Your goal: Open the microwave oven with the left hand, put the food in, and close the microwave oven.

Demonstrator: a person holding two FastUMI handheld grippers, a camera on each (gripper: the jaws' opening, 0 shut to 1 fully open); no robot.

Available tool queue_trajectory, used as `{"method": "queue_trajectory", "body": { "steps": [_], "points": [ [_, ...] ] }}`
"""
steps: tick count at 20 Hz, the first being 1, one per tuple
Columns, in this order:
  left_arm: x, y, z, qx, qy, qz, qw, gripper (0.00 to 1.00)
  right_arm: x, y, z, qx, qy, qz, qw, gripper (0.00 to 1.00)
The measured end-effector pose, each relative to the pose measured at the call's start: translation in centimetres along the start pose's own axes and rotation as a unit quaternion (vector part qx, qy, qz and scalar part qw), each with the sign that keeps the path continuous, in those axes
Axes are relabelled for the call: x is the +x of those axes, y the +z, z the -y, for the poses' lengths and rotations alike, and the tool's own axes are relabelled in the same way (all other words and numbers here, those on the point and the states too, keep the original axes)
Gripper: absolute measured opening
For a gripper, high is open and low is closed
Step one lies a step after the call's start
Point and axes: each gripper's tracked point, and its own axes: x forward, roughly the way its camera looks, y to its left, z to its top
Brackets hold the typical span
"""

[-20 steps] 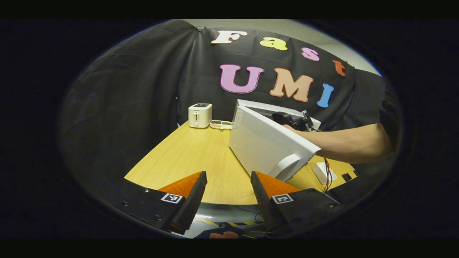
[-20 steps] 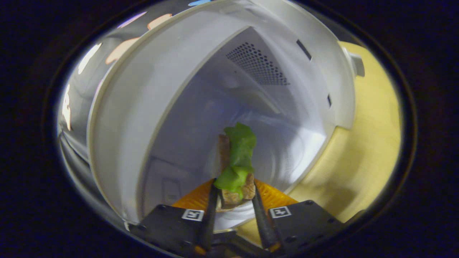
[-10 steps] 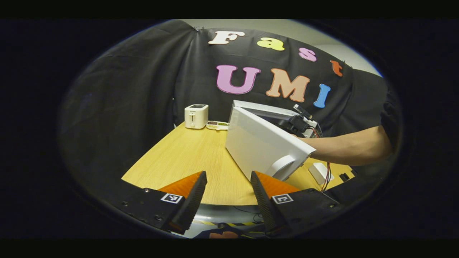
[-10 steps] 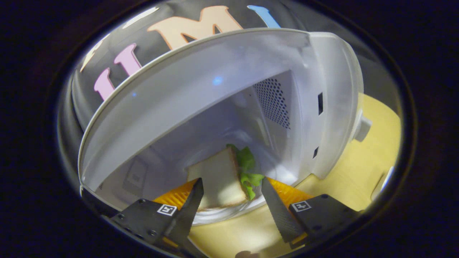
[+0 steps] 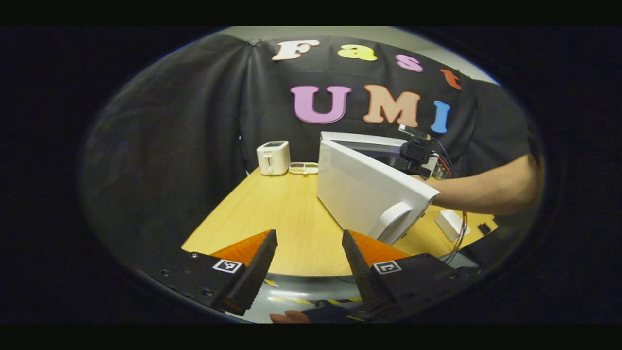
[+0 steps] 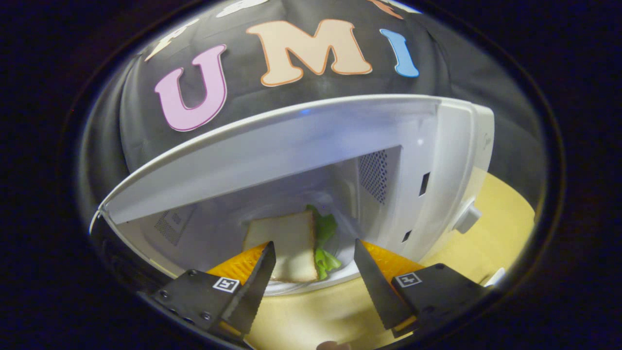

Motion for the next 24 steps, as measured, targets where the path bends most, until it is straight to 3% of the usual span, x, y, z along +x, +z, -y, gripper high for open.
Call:
{"method": "queue_trajectory", "body": {
  "steps": [4,6,13,20,24],
  "points": [
    [0.3,-0.3,0.1,-0.058,-0.008,0.000,0.998,0.82,-1.4,1.1,-0.5,-0.042,0.024,0.020,0.999,0.99],
    [-0.1,0.9,0.2,-0.047,-0.015,0.029,0.998,0.83,-2.4,1.8,-0.2,-0.074,0.037,0.039,0.996,0.99],
    [0.5,1.2,0.1,-0.025,-0.015,0.034,0.999,0.83,-9.1,5.3,0.1,-0.147,0.097,0.108,0.978,0.99],
    [1.7,2.6,1.2,-0.025,-0.015,0.042,0.999,0.83,-17.7,7.3,3.3,-0.169,0.147,0.145,0.964,0.97],
    [2.4,2.9,1.5,-0.009,-0.010,0.032,0.999,0.83,-21.9,8.9,7.1,-0.169,0.149,0.158,0.961,0.96]
  ]
}}
